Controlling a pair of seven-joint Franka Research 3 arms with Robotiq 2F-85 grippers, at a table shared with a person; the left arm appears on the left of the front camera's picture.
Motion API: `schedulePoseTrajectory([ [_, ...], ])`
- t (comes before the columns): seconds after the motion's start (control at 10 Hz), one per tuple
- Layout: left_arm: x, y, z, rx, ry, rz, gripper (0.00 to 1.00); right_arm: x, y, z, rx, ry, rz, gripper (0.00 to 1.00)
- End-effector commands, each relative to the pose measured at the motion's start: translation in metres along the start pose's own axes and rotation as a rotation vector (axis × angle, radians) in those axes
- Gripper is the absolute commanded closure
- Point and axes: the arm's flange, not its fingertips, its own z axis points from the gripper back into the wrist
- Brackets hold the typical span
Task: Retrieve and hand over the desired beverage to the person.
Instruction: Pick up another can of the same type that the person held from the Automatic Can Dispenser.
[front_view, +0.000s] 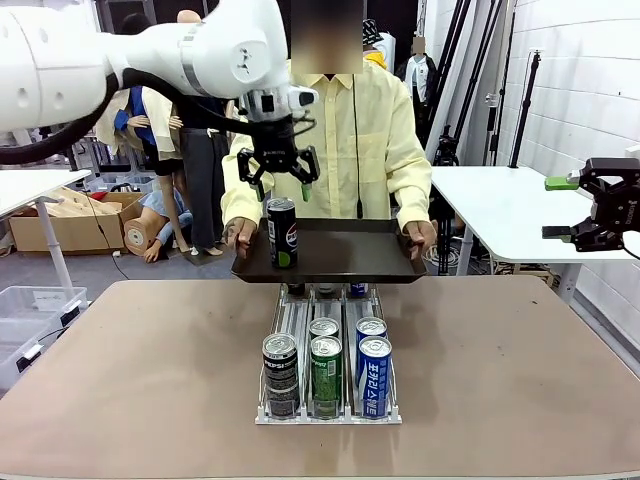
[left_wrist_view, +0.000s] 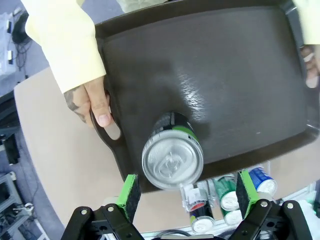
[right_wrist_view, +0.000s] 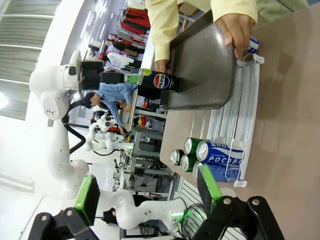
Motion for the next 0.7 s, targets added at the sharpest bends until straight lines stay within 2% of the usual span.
schedulePoseTrajectory([
  [0.0, -0.022, 0.025, 0.04, -0.183, -0.074, 0.04, 0.0, 0.001, 0.001, 0.0, 0.015, -0.003, 0.007, 0.0],
  [0.1, -0.034, 0.036, 0.058, -0.299, -0.115, 0.047, 0.0, 0.001, 0.001, 0.0, 0.015, -0.003, 0.007, 0.0],
  [0.2, -0.046, 0.052, 0.067, -0.326, -0.143, 0.074, 0.0, 0.001, 0.001, 0.0, 0.015, -0.003, 0.007, 0.0],
  [0.6, -0.111, 0.15, 0.068, -0.629, -0.145, 0.245, 0.0, 0.001, 0.001, 0.0, 0.015, -0.003, 0.007, 0.0],
])
